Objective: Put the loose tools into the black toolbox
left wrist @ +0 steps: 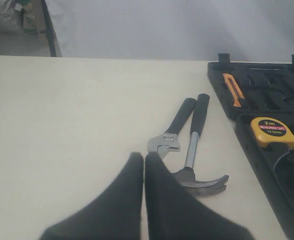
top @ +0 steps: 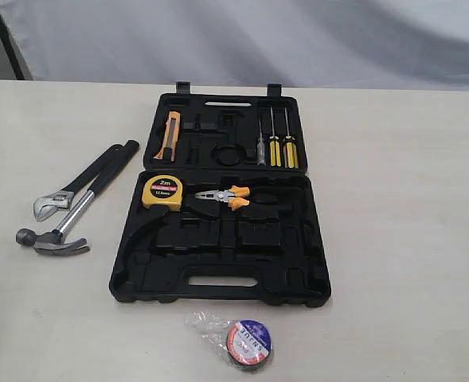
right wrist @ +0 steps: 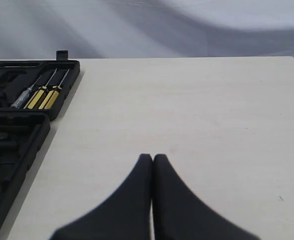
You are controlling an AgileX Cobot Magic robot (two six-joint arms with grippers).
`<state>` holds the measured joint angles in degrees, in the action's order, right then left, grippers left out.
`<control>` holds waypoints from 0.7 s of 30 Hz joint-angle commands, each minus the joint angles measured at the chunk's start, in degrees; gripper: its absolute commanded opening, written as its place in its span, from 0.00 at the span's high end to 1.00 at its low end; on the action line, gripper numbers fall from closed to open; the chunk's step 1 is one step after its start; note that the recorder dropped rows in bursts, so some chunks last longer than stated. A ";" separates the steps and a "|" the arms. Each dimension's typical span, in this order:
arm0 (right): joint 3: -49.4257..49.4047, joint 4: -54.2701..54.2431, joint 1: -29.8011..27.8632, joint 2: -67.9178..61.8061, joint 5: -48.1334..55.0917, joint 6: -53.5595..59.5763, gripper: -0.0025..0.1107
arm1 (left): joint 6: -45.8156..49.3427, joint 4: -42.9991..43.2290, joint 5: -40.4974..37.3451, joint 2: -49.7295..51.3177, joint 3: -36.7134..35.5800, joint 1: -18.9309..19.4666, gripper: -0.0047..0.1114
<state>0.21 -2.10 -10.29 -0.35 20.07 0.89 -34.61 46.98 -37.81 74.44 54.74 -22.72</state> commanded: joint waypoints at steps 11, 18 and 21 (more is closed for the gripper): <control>-0.21 -0.34 0.09 0.35 -0.45 -0.02 0.98 | -0.59 -0.78 0.97 -0.46 -0.53 0.19 0.95; -0.21 -0.22 0.09 0.35 -2.74 0.38 0.98 | -0.59 -0.78 0.97 -0.46 -0.53 0.19 0.95; -0.21 -0.22 0.09 0.35 -12.66 0.46 0.98 | -0.59 -0.78 0.97 -0.46 -0.53 0.19 0.95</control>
<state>0.21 -2.10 -10.29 -0.35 15.69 1.00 -34.61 46.98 -37.81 74.44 54.74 -22.72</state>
